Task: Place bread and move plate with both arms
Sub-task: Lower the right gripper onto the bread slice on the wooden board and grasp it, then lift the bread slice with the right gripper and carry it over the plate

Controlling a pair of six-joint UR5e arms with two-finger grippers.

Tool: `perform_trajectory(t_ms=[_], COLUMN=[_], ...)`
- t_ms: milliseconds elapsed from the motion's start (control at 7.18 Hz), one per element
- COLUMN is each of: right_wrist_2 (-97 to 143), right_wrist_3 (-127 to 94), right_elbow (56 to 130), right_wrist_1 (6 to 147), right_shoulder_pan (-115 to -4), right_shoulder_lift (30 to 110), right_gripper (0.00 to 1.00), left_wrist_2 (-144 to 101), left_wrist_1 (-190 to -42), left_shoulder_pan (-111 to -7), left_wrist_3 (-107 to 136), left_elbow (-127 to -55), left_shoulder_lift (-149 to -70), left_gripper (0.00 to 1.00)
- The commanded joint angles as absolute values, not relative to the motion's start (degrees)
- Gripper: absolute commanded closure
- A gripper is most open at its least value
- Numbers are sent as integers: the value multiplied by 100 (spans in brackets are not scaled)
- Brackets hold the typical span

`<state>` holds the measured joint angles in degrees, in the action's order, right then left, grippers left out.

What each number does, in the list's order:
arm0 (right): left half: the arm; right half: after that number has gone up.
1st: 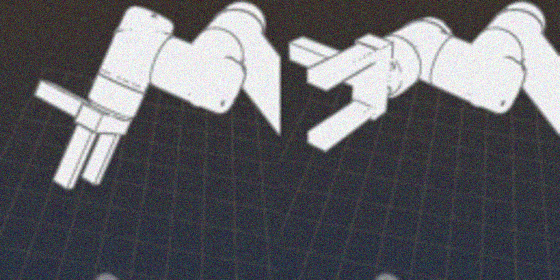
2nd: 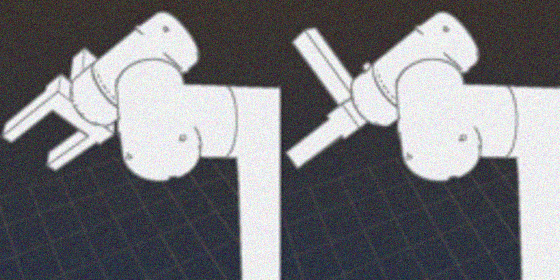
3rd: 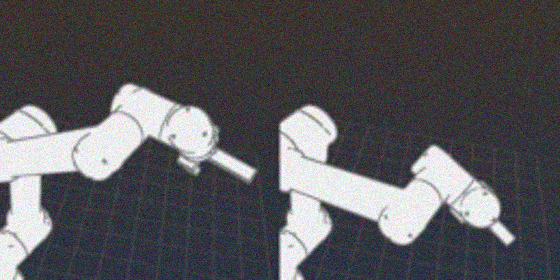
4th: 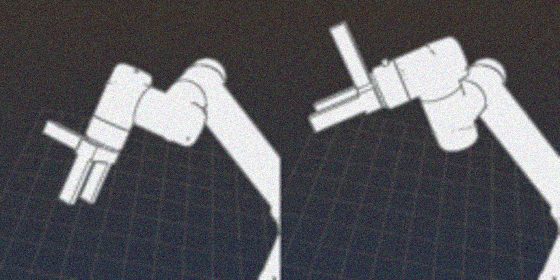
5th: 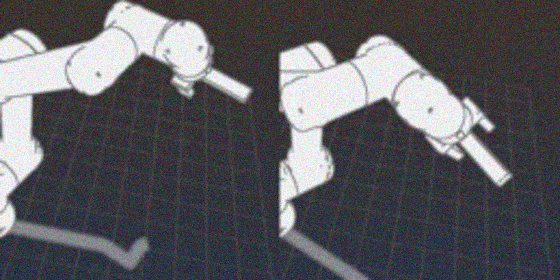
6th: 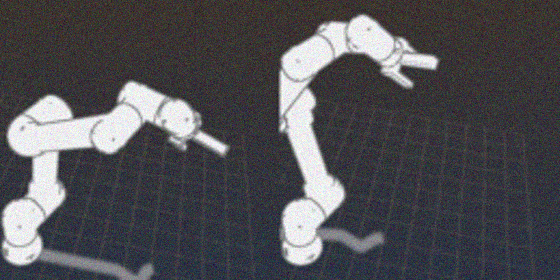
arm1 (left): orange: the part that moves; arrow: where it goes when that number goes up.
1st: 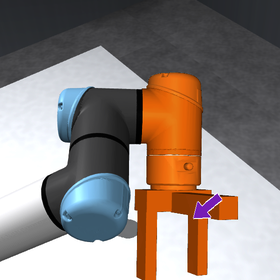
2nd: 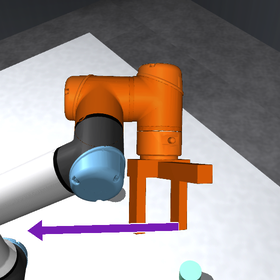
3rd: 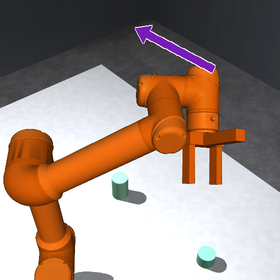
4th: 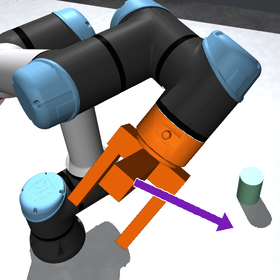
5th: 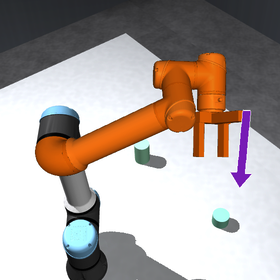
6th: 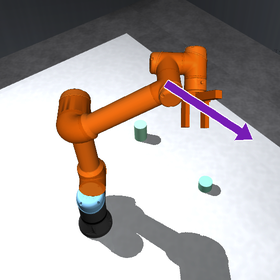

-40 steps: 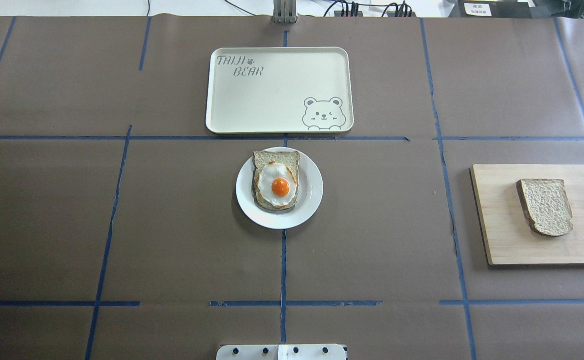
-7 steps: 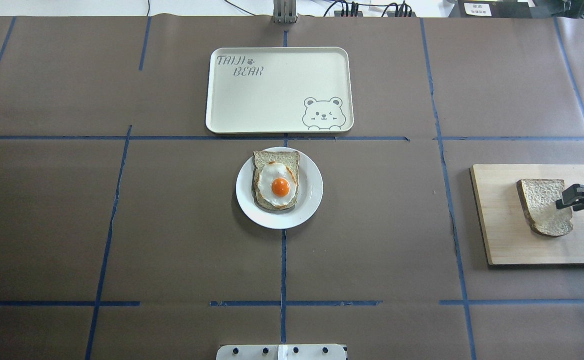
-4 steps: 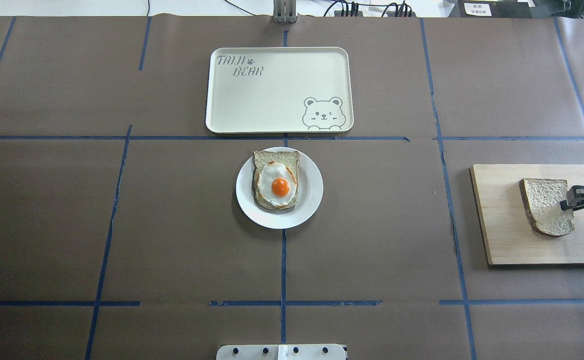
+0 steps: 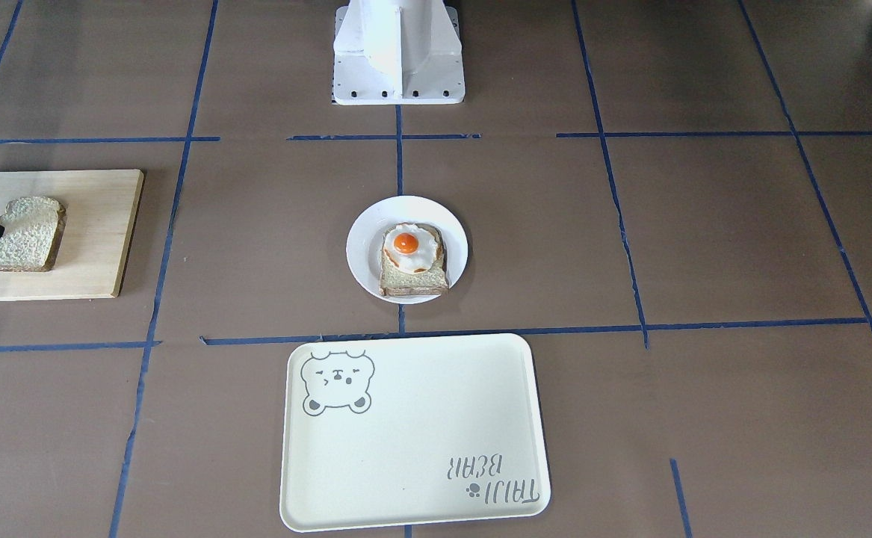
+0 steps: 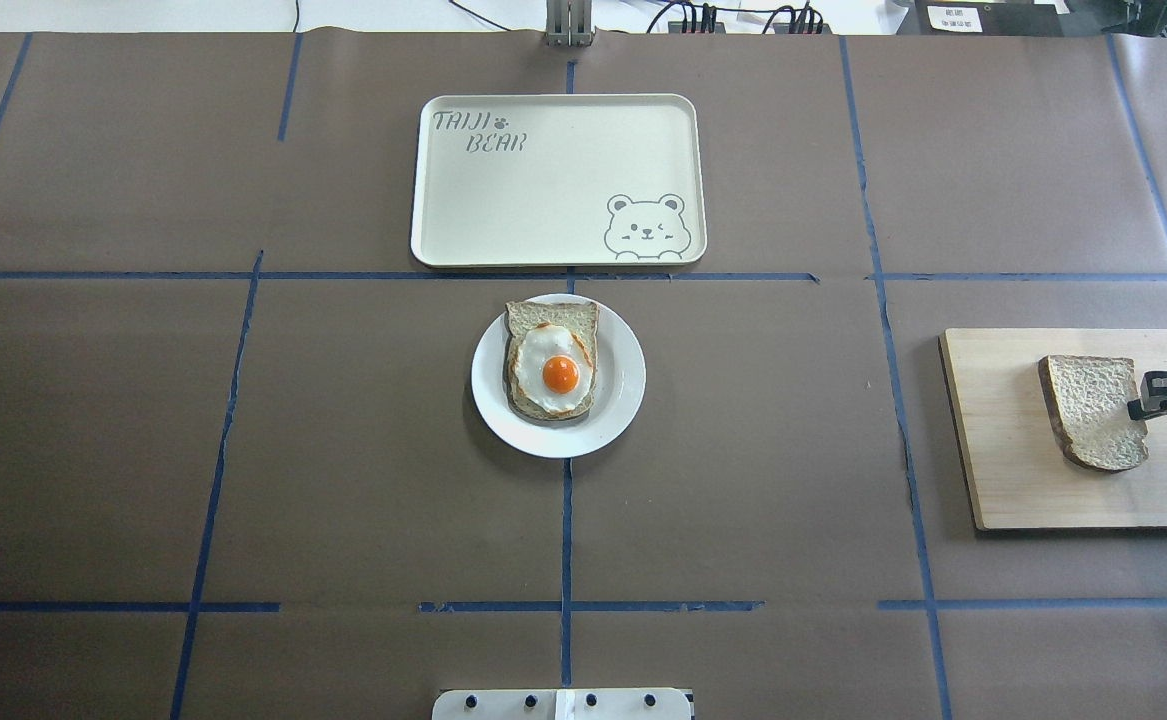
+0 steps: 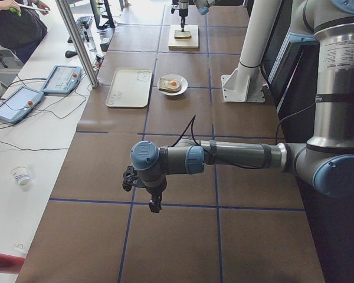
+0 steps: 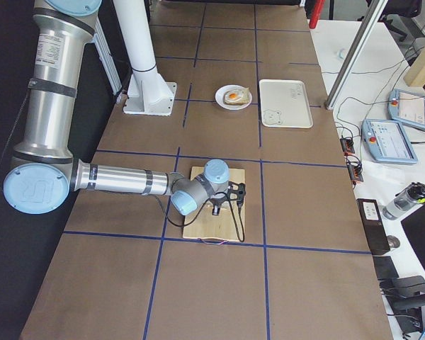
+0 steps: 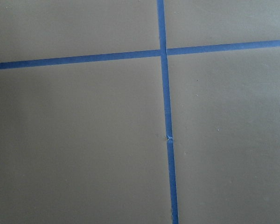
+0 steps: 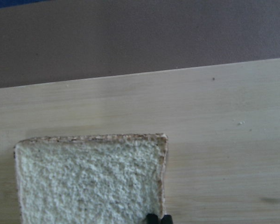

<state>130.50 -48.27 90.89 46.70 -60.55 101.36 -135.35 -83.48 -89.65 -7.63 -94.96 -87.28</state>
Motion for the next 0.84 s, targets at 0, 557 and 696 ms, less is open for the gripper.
perform_trajectory(t_ms=[0, 557, 696], right_wrist_2=[13174, 14545, 14546], right_wrist_3=[-4808, -5227, -5830], right_elbow=[9358, 9895, 9940], right_wrist_1=[4589, 4685, 4667], right_shoulder_pan=[-6125, -7031, -7014], right_shoulder_lift=[10116, 9407, 8952], right_gripper=[100, 100, 100], left_wrist_2=[-13535, -13535, -13535], left_wrist_1=[-8341, -8350, -8350], left_shoulder_pan=[-8965, -8965, -8965], left_wrist_3=[-756, -765, -756], left_elbow=[-9510, -9510, -9510], left_shoulder_lift=[-8728, -8728, -8728], left_gripper=[0, 0, 0])
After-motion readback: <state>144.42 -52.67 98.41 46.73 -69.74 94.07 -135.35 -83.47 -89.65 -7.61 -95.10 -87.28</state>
